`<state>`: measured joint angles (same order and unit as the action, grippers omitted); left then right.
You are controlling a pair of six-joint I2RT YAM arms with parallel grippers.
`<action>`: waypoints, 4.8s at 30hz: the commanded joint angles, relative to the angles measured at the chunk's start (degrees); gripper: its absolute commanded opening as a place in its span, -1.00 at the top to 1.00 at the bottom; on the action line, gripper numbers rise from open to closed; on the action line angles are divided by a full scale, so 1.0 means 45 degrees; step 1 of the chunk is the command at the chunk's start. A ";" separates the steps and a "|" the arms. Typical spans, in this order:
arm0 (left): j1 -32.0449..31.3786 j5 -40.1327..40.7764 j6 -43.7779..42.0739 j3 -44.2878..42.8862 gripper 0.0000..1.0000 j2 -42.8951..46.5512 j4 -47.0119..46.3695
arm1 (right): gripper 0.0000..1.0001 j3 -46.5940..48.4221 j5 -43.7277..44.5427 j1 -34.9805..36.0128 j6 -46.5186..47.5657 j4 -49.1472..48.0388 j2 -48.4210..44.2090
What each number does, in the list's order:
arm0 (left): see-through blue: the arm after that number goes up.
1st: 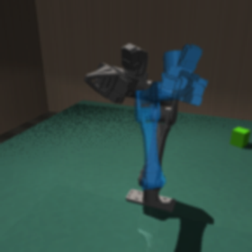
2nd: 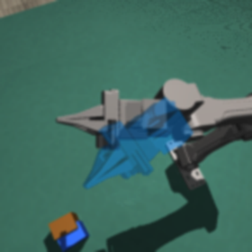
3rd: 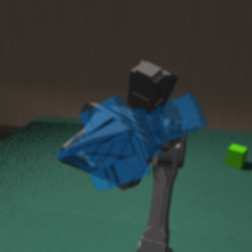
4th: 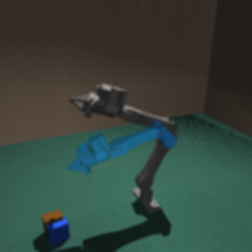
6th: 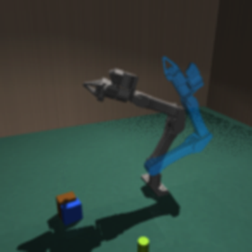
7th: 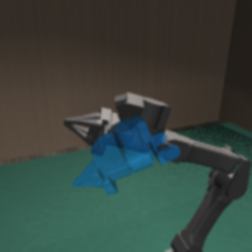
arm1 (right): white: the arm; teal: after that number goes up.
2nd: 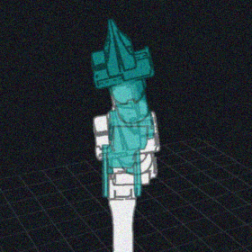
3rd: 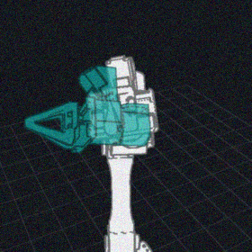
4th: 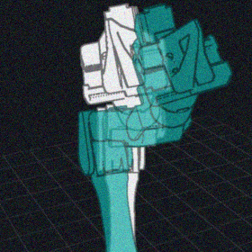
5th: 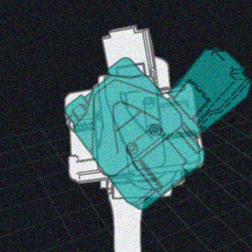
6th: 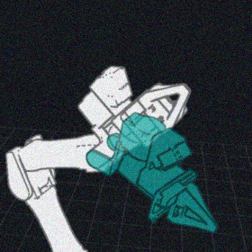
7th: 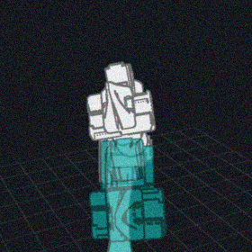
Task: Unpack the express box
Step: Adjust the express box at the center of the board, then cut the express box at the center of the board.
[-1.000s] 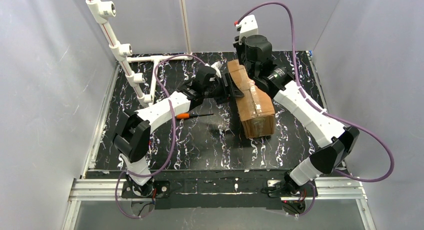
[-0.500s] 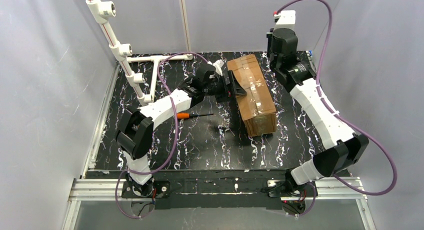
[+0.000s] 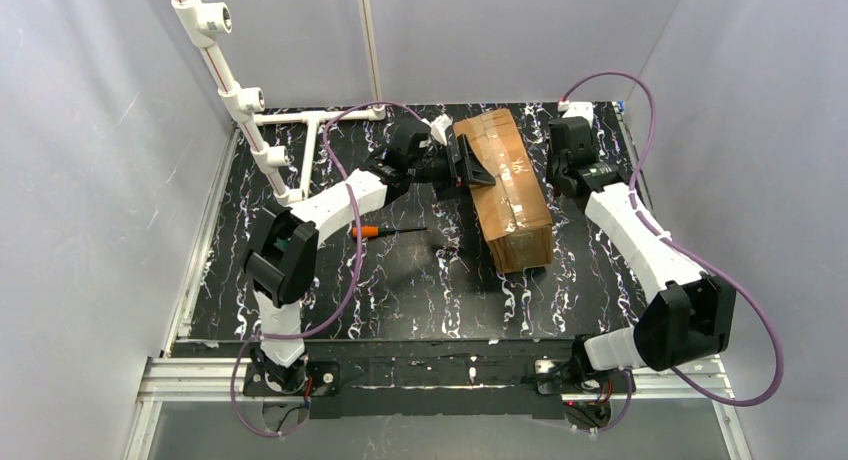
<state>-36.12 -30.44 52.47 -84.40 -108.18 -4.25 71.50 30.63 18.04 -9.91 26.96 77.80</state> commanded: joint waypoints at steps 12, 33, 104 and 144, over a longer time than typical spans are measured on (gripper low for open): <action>0.0337 -0.0146 -0.0805 0.1514 -0.64 0.2909 0.0389 | 0.97 -0.0774 -0.2068 0.3237 -0.1825 -0.0196 -0.1261; 0.0341 0.0418 -0.1590 0.3148 -0.48 0.4696 0.1896 | 0.97 0.2580 0.1160 0.3764 -0.0032 0.0947 -0.0979; -0.0221 0.4492 -0.3362 -0.0790 -0.22 0.0849 0.4975 | 0.97 0.5342 -0.2377 0.2651 0.0054 -0.2637 0.1478; -0.0221 0.4378 -0.3107 -0.0578 -0.16 0.1225 0.4602 | 0.97 0.4790 -0.1928 0.2651 -0.0266 -0.2438 0.1935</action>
<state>-36.99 -14.26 40.10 -89.47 -103.39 10.76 92.97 21.69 29.76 -10.44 18.26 86.74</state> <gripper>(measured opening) 0.587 0.289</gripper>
